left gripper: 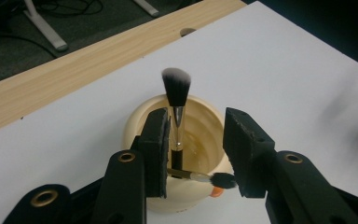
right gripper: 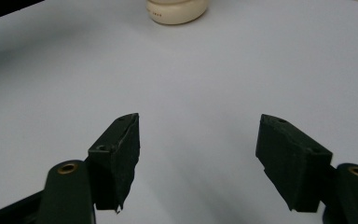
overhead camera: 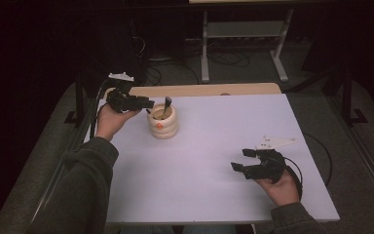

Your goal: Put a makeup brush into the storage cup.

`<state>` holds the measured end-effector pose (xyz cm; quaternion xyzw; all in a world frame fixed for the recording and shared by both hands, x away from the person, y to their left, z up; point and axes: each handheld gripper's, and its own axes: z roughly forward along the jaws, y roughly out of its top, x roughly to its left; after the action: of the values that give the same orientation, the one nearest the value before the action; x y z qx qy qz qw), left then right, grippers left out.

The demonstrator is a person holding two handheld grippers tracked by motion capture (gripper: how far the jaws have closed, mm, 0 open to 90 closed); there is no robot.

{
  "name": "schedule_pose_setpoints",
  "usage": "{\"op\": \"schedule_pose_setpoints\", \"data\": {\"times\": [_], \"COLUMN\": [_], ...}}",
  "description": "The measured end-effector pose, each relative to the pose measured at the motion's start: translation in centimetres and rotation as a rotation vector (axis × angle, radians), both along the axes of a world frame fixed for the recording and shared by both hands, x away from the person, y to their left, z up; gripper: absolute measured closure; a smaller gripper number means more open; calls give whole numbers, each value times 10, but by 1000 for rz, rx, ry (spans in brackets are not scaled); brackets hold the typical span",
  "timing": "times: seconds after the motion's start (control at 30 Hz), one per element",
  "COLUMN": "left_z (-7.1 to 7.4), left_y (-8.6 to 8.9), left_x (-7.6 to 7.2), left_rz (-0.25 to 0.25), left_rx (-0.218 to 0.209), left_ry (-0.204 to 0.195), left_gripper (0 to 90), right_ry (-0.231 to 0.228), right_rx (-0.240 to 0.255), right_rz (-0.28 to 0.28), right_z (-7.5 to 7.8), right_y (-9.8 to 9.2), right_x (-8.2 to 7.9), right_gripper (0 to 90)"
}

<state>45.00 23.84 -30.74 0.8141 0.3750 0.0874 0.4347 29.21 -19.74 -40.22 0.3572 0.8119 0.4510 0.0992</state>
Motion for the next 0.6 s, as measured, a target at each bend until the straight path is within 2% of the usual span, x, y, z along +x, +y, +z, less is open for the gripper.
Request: {"op": "schedule_pose_setpoints", "data": {"times": [0.2,0.43,0.6], "left_z": [2,0,-3], "left_y": [2,3,3], "left_x": [-9,-18,-25], "left_rz": [-19,-27,-35], "left_rx": [8,-8,6], "left_ry": [-14,-23,-36], "left_gripper": [589,573,556], "right_ry": [0,7,-1], "right_rx": [-4,-7,-8], "right_rz": [1,-6,-14], "right_z": [-1,-1,-1], "right_y": [0,1,1], "right_x": [0,0,0], "right_gripper": [291,287,282]}}
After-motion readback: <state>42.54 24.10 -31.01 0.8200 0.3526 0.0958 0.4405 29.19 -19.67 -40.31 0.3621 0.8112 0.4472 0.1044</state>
